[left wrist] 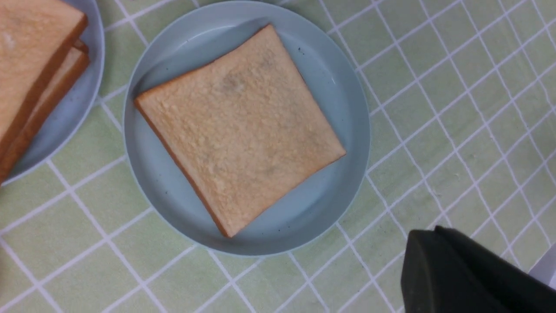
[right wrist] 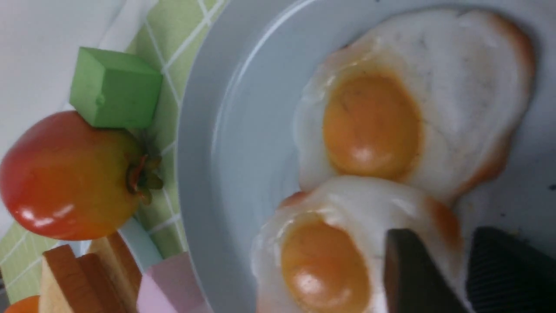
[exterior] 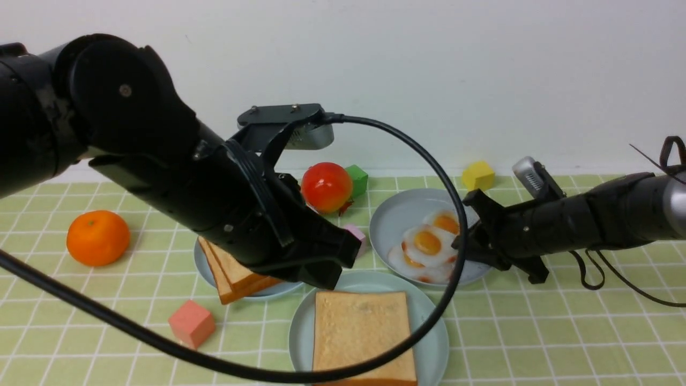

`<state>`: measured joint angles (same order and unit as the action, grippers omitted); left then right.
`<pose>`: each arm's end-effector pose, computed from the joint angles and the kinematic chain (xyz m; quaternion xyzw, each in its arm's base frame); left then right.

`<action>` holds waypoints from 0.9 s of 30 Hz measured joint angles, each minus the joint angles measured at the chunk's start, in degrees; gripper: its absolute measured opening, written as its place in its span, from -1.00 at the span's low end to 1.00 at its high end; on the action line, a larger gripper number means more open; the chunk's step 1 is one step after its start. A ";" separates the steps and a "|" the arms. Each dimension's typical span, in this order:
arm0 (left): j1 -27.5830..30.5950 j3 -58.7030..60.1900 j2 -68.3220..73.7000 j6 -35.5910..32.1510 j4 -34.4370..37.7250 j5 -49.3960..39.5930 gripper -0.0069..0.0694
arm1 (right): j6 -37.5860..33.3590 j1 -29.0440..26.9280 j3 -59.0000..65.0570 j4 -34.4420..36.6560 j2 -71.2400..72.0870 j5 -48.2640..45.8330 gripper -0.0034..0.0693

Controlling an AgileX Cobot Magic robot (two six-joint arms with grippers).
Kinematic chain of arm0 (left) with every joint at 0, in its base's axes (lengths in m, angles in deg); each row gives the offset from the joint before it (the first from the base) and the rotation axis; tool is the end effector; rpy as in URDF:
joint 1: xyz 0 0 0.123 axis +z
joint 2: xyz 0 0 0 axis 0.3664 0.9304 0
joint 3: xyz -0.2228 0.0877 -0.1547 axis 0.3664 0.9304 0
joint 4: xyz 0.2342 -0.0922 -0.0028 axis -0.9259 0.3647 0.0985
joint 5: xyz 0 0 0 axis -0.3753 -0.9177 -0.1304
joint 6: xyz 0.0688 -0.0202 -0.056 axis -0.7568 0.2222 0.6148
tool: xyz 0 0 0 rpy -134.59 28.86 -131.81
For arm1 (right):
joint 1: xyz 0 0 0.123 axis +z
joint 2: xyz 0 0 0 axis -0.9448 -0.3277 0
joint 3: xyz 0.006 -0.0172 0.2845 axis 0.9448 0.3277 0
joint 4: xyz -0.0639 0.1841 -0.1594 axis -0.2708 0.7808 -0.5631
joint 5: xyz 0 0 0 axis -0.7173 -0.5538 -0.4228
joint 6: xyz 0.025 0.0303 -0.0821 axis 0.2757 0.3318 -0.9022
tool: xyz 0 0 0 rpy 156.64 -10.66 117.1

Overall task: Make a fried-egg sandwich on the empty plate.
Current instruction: Use the right arm to grab a fried egg

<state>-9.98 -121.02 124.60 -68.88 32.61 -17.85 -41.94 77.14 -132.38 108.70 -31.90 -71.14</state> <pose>0.2459 -0.1855 0.3174 0.2267 0.9189 -0.2471 0.2076 0.4037 0.0822 0.1280 0.2677 0.8839 0.3278 0.1988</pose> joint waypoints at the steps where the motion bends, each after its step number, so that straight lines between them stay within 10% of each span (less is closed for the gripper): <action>1: 0.00 0.00 0.00 0.04 -0.30 -0.51 -0.85 | -0.05 0.00 0.00 -0.26 -0.12 0.14 -0.76; 19: 0.00 0.58 -21.84 28.66 -28.29 -13.40 -0.85 | -0.05 0.00 0.29 -5.64 14.23 -5.13 -0.93; 27: 0.00 9.27 -30.94 32.07 -30.13 -12.04 -0.85 | 4.86 0.05 0.47 -13.97 17.70 -9.59 -0.85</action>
<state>-9.98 -111.75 93.66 -36.82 2.48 -29.89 -37.08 77.20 -131.91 94.73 -14.20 -80.73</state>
